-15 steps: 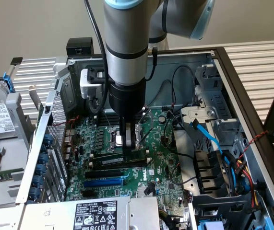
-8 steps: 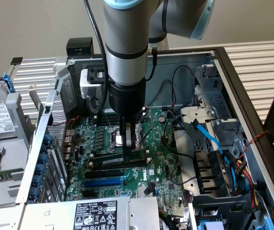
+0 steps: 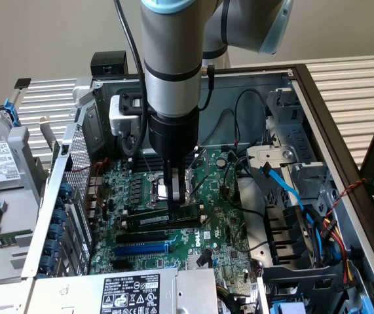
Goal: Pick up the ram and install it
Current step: 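Insert the ram into the slot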
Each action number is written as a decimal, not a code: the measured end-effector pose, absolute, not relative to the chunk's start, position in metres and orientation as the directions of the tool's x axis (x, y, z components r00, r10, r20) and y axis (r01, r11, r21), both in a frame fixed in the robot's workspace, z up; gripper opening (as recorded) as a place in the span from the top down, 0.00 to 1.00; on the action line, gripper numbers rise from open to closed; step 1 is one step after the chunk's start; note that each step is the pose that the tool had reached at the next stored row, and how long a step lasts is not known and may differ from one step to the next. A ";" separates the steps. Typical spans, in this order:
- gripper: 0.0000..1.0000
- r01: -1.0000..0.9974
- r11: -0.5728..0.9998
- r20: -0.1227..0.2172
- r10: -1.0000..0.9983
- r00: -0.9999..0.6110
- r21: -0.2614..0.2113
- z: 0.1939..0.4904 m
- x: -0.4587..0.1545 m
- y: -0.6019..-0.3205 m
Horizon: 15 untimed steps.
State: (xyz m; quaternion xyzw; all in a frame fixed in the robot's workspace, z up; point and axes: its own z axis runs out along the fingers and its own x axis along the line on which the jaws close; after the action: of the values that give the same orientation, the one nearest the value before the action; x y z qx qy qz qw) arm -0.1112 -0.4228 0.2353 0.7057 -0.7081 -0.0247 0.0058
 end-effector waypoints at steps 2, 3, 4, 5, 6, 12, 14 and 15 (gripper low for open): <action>0.86 -0.999 0.003 -0.027 -1.000 -0.004 0.042 0.235 -0.111 -0.423; 0.86 -0.999 0.003 -0.027 -1.000 -0.004 0.042 0.235 -0.111 -0.423; 0.86 -0.999 0.003 -0.027 -1.000 -0.004 0.042 0.235 -0.111 -0.423; 0.86 -0.999 0.003 -0.027 -1.000 -0.004 0.041 0.235 -0.111 -0.423; 0.86 -0.999 0.003 -0.027 -1.000 -0.004 0.041 0.234 -0.111 -0.423; 0.88 -0.999 0.003 -0.027 -1.000 -0.004 0.040 0.234 -0.111 -0.423; 0.88 -0.999 0.003 -0.027 -1.000 -0.004 0.040 0.234 -0.111 -0.423; 0.88 -0.999 0.003 -0.027 -1.000 -0.004 0.040 0.234 -0.111 -0.423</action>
State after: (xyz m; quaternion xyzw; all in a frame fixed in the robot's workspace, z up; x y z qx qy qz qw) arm -0.1112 -0.4228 0.2341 0.7057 -0.7081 -0.0235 0.0045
